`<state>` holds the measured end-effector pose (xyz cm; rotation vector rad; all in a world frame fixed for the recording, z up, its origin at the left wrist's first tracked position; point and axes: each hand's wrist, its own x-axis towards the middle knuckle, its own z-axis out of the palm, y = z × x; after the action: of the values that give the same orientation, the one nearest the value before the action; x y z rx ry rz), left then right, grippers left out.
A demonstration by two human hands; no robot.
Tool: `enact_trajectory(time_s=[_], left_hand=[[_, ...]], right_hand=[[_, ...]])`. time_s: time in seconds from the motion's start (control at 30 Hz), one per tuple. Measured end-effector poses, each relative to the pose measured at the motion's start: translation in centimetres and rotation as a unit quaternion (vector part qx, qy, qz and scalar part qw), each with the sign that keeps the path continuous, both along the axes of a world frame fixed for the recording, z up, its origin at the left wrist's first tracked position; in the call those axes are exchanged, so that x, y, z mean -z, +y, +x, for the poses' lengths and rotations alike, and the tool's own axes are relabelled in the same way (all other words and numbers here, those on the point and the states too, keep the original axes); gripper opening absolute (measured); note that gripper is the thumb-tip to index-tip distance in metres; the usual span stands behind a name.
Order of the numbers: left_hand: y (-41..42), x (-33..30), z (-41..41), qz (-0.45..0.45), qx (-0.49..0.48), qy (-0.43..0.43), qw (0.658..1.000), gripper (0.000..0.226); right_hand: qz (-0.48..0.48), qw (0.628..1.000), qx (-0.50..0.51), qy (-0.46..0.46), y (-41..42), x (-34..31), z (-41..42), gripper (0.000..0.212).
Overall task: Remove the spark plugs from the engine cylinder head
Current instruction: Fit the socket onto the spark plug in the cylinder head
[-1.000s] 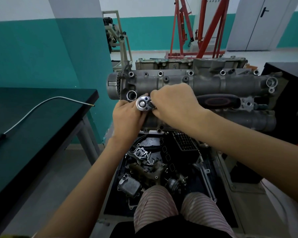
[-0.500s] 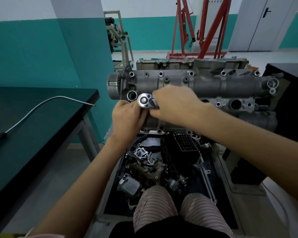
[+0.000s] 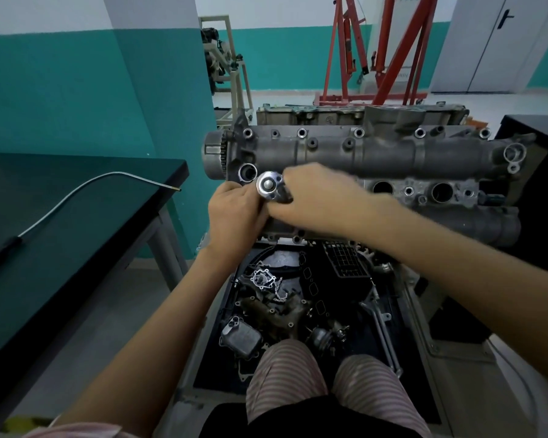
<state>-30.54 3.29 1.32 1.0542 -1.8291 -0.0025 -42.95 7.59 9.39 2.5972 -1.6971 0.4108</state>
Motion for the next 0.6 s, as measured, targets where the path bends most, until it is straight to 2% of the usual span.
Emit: enact_trajectory(time_s=[0.03, 0.1, 0.13, 0.17, 0.2, 0.23, 0.27, 0.3, 0.33, 0.37, 0.4, 0.43, 0.47, 0.5, 0.53, 0.6], left_hand=[[-0.1, -0.3, 0.1, -0.015, -0.013, -0.006, 1.000, 0.019], [0.1, -0.2, -0.1, -0.096, -0.090, -0.073, 0.989, 0.022], [0.0, 0.0, 0.0, -0.139, -0.118, -0.081, 0.980, 0.024], [0.2, 0.1, 0.1, -0.141, -0.114, -0.096, 0.979, 0.025], [0.0, 0.1, 0.3, -0.159, -0.101, -0.092, 0.978, 0.025], [0.1, 0.0, 0.2, -0.164, -0.095, -0.079, 0.979, 0.025], [0.4, 0.1, 0.0, -0.134, -0.079, -0.059, 0.986, 0.025], [0.6, 0.0, 0.1, -0.102, -0.058, -0.039, 0.992, 0.024], [0.8, -0.2, 0.2, -0.070, -0.035, 0.006, 0.997, 0.021], [0.9, -0.4, 0.4, -0.027, -0.019, 0.039, 0.999, 0.015], [1.0, -0.5, 0.5, -0.014, -0.025, 0.032, 0.999, 0.009], [0.9, -0.4, 0.5, -0.030, -0.043, -0.020, 0.998, 0.007], [0.4, 0.0, 0.5, -0.078, -0.069, -0.073, 0.992, 0.011], [0.3, -0.2, 0.4, -0.116, -0.094, -0.106, 0.983, 0.013], [0.1, -0.3, 0.2, -0.147, -0.110, -0.108, 0.977, 0.015], [-0.1, -0.1, 0.1, -0.185, -0.124, -0.100, 0.970, 0.017]], right_hand=[[-0.052, 0.996, -0.002, 0.069, -0.4, -0.8, -0.5, 0.029], [-0.061, 0.990, -0.032, 0.121, -0.8, -1.5, -0.7, 0.030], [-0.022, 0.994, -0.051, 0.092, -0.8, -1.4, -0.5, 0.029], [0.042, 0.997, -0.063, 0.021, -0.6, -0.9, -0.3, 0.029], [0.122, 0.986, -0.061, -0.099, -0.1, -0.2, 0.0, 0.028], [0.218, 0.945, -0.045, -0.240, 0.5, 0.4, 0.3, 0.025], [0.312, 0.880, -0.030, -0.356, 1.3, 0.9, 0.8, 0.021], [0.387, 0.808, -0.032, -0.444, 1.8, 1.4, 1.3, 0.017], [0.421, 0.760, -0.041, -0.493, 2.0, 2.0, 1.8, 0.014], [0.417, 0.757, -0.043, -0.501, 1.8, 2.4, 2.0, 0.015], [0.362, 0.817, -0.042, -0.447, 1.4, 2.4, 1.9, 0.018], [0.271, 0.899, -0.040, -0.341, 0.8, 2.1, 1.5, 0.023], [0.172, 0.962, -0.044, -0.208, 0.3, 1.3, 0.9, 0.025], [0.089, 0.991, -0.044, -0.089, -0.2, 0.4, 0.2, 0.025], [0.034, 0.998, -0.044, 0.000, -0.6, -0.4, -0.4, 0.024], [-0.015, 0.996, -0.049, 0.076, -1.2, -1.1, -0.8, 0.025]])
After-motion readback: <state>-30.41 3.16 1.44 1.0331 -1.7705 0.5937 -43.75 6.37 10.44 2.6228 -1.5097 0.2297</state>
